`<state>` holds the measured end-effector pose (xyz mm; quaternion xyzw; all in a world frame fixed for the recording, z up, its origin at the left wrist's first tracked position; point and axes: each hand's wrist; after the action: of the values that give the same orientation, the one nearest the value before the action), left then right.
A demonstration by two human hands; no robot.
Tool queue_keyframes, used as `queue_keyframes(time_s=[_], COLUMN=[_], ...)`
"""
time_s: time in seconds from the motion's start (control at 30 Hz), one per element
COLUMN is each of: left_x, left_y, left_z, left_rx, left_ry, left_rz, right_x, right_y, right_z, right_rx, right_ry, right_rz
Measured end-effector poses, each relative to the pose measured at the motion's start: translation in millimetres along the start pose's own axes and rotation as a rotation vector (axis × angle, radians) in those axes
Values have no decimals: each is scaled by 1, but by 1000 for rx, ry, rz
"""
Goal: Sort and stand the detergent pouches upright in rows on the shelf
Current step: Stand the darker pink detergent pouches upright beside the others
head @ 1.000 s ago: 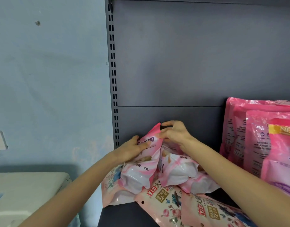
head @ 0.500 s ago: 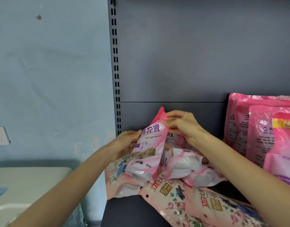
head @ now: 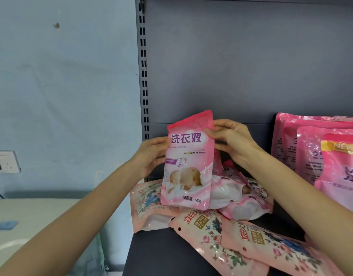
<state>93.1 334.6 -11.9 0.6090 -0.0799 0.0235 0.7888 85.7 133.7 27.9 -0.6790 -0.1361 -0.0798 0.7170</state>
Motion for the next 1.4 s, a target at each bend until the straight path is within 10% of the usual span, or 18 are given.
queue_keyframes(time_s=[1.4], left_x=[-143], left_y=[47], left_z=[-46], left_rx=[210], left_ry=[-116], left_rz=[145], right_x=[-126], right_y=[-31], right_z=[35], right_rx=[-69], right_ry=[-302], right_rz=[-130])
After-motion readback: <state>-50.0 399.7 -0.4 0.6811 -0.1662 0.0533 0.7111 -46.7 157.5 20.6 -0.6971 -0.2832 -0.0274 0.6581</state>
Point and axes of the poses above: each hand's wrist, its own x-axis towards the middle knuckle, its own z-axis out of the palm, y = z × x, and after that the axes turned 4 degrees about -x, right-handed
